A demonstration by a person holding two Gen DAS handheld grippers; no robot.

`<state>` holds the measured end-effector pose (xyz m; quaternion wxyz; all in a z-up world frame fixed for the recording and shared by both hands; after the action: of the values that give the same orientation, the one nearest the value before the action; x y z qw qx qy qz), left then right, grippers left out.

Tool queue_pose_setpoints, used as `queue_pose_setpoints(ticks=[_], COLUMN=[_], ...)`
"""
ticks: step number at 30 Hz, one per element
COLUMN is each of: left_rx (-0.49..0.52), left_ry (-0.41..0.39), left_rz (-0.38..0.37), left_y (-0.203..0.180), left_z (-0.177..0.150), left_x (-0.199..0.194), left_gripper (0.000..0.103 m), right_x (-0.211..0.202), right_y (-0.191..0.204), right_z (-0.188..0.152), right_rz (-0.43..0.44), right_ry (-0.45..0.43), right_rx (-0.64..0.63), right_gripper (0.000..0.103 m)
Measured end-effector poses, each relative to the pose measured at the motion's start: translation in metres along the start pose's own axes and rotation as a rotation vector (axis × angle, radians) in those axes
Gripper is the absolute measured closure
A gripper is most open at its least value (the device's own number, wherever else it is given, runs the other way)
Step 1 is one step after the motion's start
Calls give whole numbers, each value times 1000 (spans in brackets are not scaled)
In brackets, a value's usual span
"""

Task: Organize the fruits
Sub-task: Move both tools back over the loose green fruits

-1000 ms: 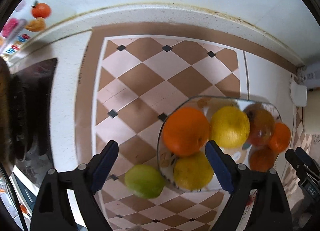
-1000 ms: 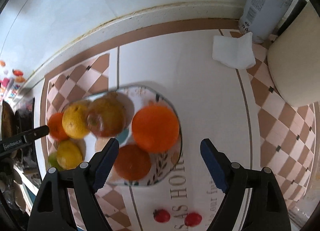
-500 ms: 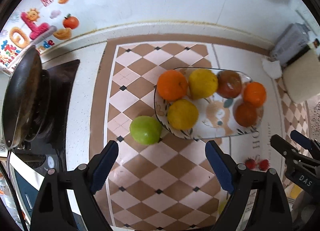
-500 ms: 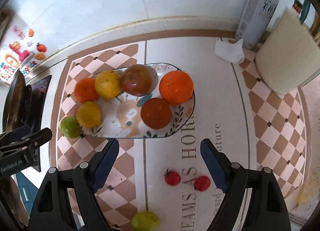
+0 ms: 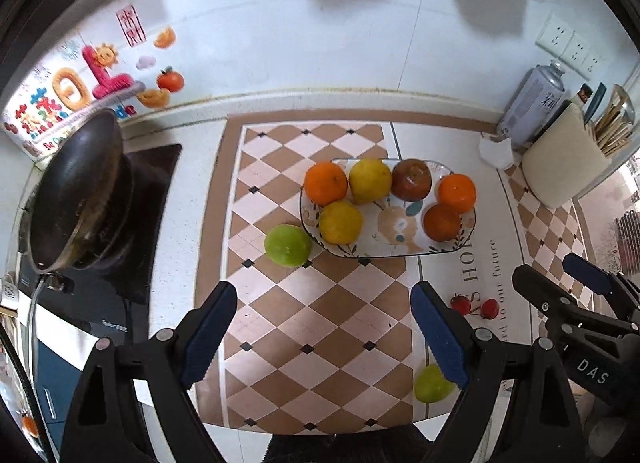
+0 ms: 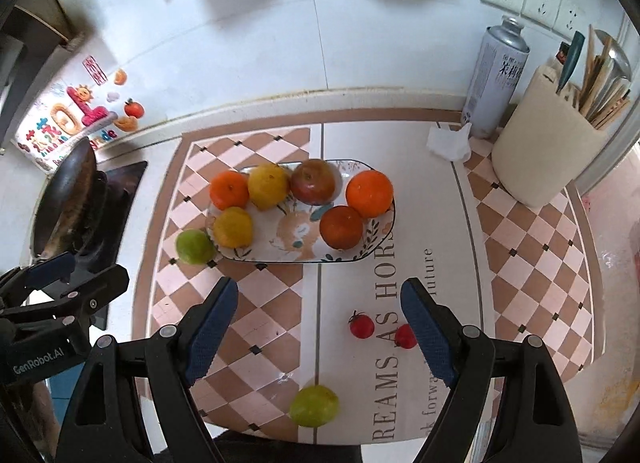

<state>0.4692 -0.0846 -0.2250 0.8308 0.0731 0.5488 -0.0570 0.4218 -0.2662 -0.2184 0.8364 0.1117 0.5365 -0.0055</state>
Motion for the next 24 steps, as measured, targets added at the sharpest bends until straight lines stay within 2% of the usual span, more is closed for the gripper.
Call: queue_pose_setpoints(ticks=[7, 14, 19, 24], left_rx=[18, 14, 16, 14], left_ry=[-68, -101, -108, -83], left_rz=[6, -14, -20, -18], left_y=[-2, -5, -8, -10], left_z=[-3, -6, -6, -6], left_x=[-38, -66, -74, -65], left_gripper=[14, 14, 14, 14], right_x=[-46, -82, -90, -83], right_y=[6, 12, 12, 11], right_z=[-4, -7, -8, -9], right_rz=[28, 46, 59, 89], right_ry=[-54, -100, -109, -86], right_rx=[-3, -10, 0, 22], right_gripper=[17, 17, 17, 17])
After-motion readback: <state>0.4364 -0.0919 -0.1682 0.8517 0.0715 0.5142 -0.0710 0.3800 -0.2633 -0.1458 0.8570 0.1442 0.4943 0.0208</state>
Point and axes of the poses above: each gripper's, at about its wrist camera, not at the fingertips, and x roughly the way its jaws point, y to its left, z to its top, the point moved 7 cm from there along x, roughly the way its jaws point, and after that the axes turned 4 degrees about z, right-handed, at the moved point
